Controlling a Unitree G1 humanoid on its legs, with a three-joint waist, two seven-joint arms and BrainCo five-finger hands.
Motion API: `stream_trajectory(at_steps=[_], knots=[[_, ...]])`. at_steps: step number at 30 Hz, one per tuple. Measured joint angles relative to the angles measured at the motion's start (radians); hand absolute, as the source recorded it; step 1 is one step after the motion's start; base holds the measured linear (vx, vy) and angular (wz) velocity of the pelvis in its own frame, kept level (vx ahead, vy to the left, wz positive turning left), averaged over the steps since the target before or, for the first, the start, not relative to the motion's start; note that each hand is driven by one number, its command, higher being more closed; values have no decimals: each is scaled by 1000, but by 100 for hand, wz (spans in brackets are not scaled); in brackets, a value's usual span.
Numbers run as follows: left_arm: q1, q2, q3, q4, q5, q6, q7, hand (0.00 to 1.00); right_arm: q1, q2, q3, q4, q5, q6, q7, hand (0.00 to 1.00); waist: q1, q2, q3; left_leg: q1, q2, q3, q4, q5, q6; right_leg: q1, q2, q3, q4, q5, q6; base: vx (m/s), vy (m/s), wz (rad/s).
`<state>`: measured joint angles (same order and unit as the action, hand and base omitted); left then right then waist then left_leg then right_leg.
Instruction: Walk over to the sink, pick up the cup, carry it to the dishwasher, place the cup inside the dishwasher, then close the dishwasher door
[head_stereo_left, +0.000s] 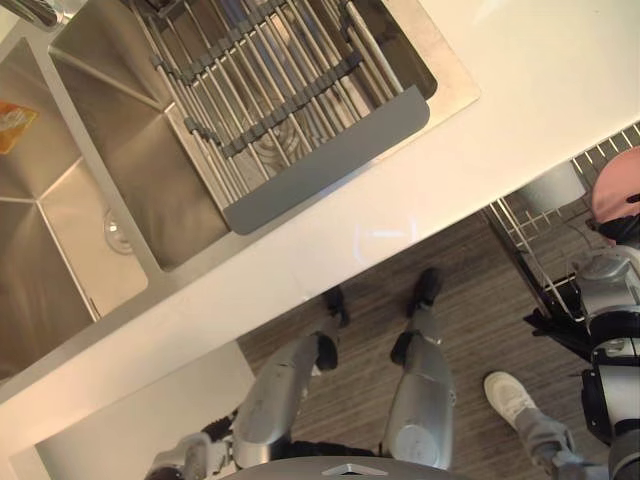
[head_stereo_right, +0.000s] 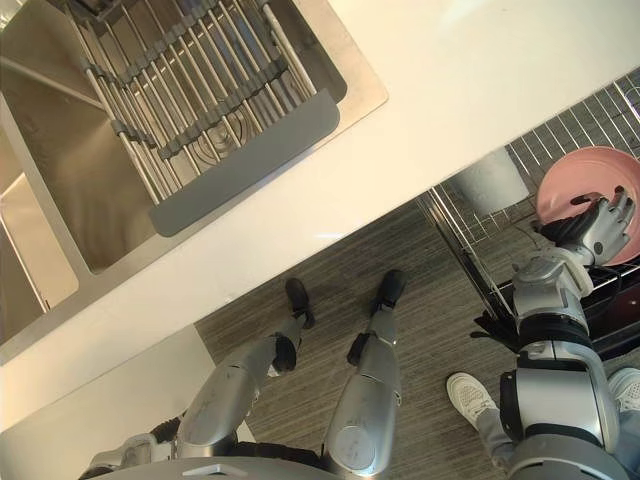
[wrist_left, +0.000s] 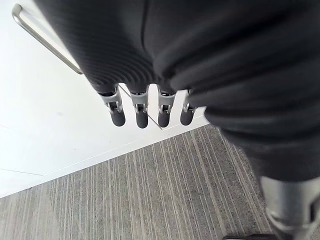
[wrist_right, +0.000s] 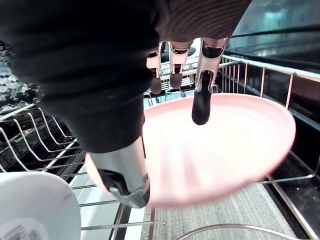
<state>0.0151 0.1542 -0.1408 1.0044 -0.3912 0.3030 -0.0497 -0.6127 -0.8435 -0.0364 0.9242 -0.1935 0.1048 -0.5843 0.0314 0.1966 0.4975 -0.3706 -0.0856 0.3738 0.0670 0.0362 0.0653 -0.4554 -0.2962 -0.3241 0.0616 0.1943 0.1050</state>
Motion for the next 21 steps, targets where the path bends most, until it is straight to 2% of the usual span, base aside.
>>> stream_trajectory(at_steps=[2,3,4,5,9,12,16,17,21], knots=[[0,0,2,0,0,-1,0,0,1,7,-11,0,93,-29,7,0,-5,0,0,5,1,-15,0,2,-3,7,3,-5,0,-2,-3,32,-67,4],[0,0,3,-1,1,-2,0,0,3,15,-32,-5,171,-57,11,0,-11,0,0,11,3,-17,0,3,-4,15,4,-10,1,-4,-5,33,-65,5],[0,-1,5,-1,1,-4,0,0,6,22,-53,-7,202,-72,14,0,-12,-1,0,15,5,-17,0,3,-4,21,5,-11,1,-5,-6,36,-68,3],[1,-5,15,-1,2,-4,0,0,13,37,-100,-11,255,-107,21,0,-17,-2,1,31,7,-18,-1,2,-6,37,6,-14,1,-8,-8,31,-51,-1],[3,-10,48,-8,8,-8,-1,0,79,72,-179,-176,315,-169,80,0,-41,-12,8,101,8,-17,-20,-2,-5,86,6,-8,27,-30,-5,30,-40,-8],[3,-7,102,-14,44,-7,-4,0,121,100,-234,-331,334,-192,128,0,-66,-43,28,171,14,-15,-39,-10,-9,145,13,-2,23,-37,-6,32,-50,-14],[28,2,148,-15,82,1,-8,0,216,174,-346,-521,391,-220,148,0,-90,-103,24,264,38,-13,-52,-16,-18,252,42,-16,-11,-41,-8,69,-87,-6],[37,6,162,-15,84,4,-8,0,242,186,-360,-554,395,-221,149,0,-91,-124,14,284,46,-13,-52,-20,-25,273,52,-16,-17,-42,-8,69,-99,-9],[59,14,222,-15,92,7,-8,0,308,209,-462,-601,435,-226,129,0,-97,-179,-45,330,79,-7,-31,-37,-48,340,86,-23,-45,-51,-17,84,-108,-9]])
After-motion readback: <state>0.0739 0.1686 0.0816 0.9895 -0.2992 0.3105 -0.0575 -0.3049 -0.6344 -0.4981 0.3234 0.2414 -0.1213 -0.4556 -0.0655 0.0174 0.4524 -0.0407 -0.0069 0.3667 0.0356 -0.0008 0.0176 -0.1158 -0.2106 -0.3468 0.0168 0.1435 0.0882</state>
